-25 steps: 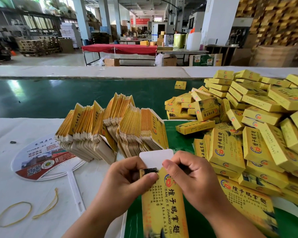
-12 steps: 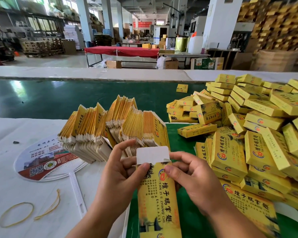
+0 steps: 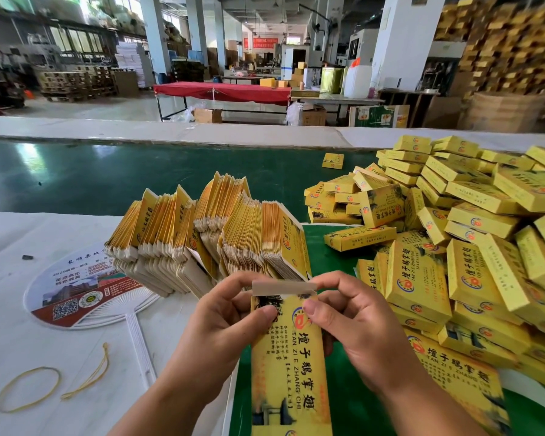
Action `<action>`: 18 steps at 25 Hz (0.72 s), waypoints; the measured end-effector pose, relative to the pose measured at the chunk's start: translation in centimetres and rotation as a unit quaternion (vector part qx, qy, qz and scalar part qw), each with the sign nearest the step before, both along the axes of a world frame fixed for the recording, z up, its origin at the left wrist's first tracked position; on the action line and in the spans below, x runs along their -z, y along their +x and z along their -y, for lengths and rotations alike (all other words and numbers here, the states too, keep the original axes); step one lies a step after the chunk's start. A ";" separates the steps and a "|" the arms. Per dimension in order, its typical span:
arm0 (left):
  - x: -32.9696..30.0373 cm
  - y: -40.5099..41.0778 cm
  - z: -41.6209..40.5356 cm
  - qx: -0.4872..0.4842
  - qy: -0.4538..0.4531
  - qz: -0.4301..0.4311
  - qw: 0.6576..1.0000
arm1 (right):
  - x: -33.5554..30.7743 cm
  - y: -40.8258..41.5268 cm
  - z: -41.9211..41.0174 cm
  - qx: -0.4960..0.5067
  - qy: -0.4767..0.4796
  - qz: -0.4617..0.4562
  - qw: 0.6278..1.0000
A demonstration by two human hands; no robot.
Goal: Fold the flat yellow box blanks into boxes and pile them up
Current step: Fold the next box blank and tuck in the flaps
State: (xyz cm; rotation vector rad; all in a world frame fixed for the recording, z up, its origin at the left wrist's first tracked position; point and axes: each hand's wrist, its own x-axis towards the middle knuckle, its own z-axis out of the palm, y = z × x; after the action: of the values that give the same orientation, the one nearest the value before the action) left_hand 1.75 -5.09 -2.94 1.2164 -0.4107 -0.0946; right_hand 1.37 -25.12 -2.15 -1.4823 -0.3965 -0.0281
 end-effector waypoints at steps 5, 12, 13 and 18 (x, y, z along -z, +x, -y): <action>0.1 0.1 0.1 -0.007 0.009 0.001 1.000 | -0.2 -0.2 -0.1 0.016 -0.006 0.016 1.000; -0.1 -0.1 0.2 -0.076 0.068 -0.007 0.995 | 0.1 -0.6 -0.6 0.035 -0.043 0.036 0.998; -0.1 0.0 0.2 -0.073 0.067 -0.016 0.995 | 0.2 -0.5 -0.7 0.043 -0.052 0.040 0.997; 0.2 0.1 0.4 -0.065 0.072 -0.022 0.995 | -0.1 -0.3 -0.6 0.048 -0.070 0.018 0.996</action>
State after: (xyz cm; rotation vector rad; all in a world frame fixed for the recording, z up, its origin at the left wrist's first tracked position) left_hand 1.83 -5.53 -3.14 1.3785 -0.2894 -0.0393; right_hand 1.09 -24.53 -2.10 -1.6411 -0.3613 -0.1049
